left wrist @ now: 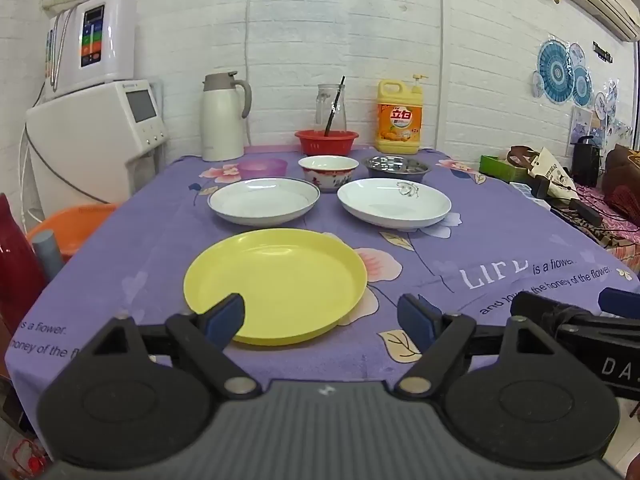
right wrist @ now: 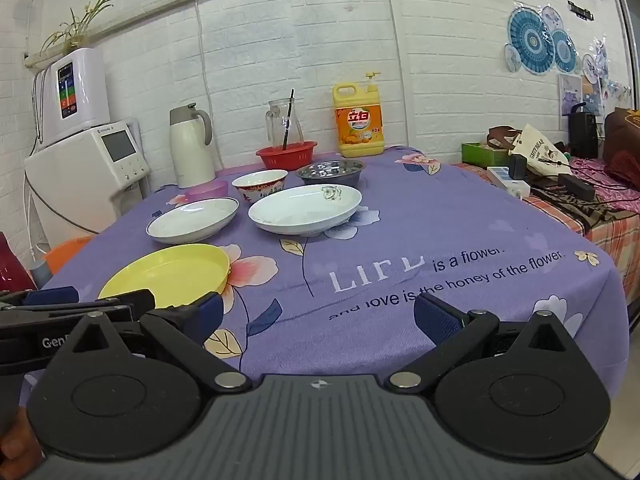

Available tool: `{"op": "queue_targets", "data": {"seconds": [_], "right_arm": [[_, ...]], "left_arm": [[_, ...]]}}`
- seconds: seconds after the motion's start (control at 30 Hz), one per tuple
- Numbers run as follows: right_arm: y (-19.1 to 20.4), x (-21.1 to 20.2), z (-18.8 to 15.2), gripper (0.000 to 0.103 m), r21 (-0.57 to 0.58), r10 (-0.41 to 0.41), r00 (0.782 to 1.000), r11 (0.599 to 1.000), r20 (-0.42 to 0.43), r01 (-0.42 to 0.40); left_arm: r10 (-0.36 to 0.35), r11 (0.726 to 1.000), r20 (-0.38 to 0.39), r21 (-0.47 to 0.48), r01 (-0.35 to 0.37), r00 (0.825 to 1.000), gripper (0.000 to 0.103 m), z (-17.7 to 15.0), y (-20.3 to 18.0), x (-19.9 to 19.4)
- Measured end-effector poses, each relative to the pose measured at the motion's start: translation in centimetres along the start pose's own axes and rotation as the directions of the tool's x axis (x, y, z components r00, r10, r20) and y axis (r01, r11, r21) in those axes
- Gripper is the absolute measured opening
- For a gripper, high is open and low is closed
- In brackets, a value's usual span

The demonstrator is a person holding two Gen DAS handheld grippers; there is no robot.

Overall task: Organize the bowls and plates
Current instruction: 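Move the left tool toward the yellow plastic plate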

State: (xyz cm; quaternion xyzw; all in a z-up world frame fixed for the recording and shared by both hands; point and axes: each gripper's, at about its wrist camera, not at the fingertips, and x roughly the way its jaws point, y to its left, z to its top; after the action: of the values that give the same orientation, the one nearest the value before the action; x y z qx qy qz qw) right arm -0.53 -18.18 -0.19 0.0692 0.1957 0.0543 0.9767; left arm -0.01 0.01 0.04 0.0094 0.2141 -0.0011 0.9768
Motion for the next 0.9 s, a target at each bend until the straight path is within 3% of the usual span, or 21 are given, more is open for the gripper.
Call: {"op": "queue_targets", "data": {"seconds": [0.5,0.73,0.9], "right_arm": [[0.0,0.3,-0.6,0.103,0.013,0.002,1.0,1.0,0.003,-0.002],[-1.3,1.7,-0.8,0.103,0.077,0.048,0.999,0.996,-0.01,-0.047],[-0.9,3.4,-0.4,0.103,0.049,0.055,0.997,0.997,-0.05,-0.053]], "left_arm": [[-0.025,0.999,-0.014,-0.04,0.024,1.0,0.081,-0.6,0.9,1.2],[-0.021,0.992,-0.033,-0.124,0.016,0.999,0.081,-1.1,4.0,2.7],[0.0,0.982,-0.05,-0.188,-0.009,0.999,0.081,-0.1,6.5,4.1]]}}
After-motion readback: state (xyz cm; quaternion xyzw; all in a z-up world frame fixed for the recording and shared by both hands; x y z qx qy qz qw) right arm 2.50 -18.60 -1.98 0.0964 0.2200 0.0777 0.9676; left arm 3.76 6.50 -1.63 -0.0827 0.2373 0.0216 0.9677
